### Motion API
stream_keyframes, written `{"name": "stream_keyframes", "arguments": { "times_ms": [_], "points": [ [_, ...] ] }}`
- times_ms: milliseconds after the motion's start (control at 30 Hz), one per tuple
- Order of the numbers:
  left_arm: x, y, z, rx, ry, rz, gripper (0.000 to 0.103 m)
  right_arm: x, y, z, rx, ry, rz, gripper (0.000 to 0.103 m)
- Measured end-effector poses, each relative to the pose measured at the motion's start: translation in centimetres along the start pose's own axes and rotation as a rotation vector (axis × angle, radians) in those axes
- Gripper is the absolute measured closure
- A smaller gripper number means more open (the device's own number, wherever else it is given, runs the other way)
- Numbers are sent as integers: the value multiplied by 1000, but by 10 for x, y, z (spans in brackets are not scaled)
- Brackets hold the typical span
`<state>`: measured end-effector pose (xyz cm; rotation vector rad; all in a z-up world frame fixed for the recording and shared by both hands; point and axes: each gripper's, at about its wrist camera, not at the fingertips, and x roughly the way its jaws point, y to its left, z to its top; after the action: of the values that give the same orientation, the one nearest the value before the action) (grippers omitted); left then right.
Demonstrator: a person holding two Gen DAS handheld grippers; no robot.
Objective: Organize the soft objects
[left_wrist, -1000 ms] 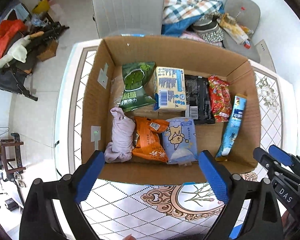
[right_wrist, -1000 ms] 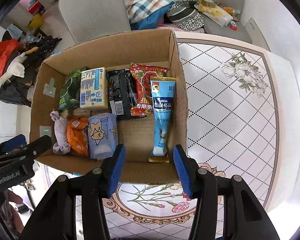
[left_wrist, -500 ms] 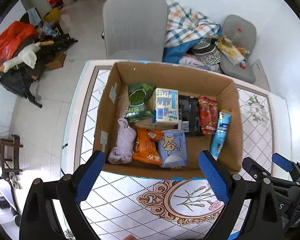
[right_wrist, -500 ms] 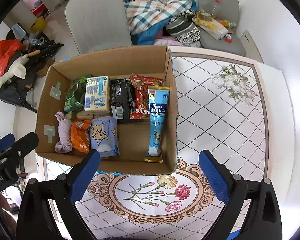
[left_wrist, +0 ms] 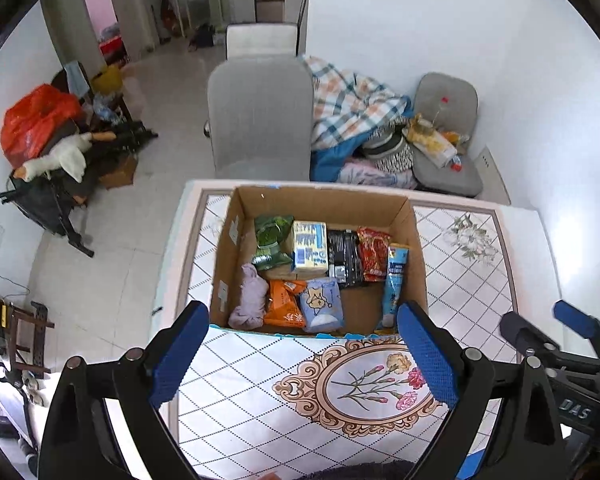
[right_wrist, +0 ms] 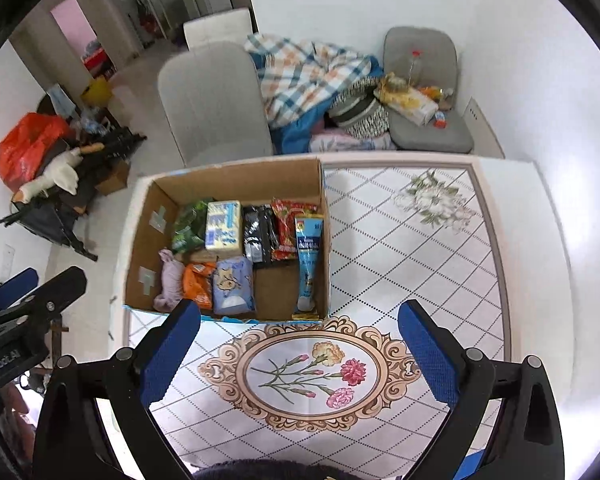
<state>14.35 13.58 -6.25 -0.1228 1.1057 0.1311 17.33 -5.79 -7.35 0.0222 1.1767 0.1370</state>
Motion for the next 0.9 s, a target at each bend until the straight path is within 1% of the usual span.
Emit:
{"name": "stream_keyframes", "arguments": {
  "times_ms": [67,167,400,500,567,733,900],
  "points": [
    [-15,-2,-4,7,-19,5,6,-23,1,-3,-13,-39,-2,0],
    [-33,-1,-11,-1,-41,5,6,-50,1,-9,-20,-84,-1,0],
    [-61,-2,-21,-8,-56,-9,6,-97,3,-22,-40,-147,0,0],
    [-71,-6,-24,-3,-77,-3,6,-108,3,-25,-47,-151,11,0],
    [-77,-6,-25,-2,-88,4,6,-113,4,-26,-53,-161,1,0],
    [-86,-6,-28,-5,-119,21,6,-119,-1,-27,-37,-171,2,0],
    [-85,-6,-30,-10,-113,21,6,-120,-7,-29,-19,-169,-3,0]
  ]
}}
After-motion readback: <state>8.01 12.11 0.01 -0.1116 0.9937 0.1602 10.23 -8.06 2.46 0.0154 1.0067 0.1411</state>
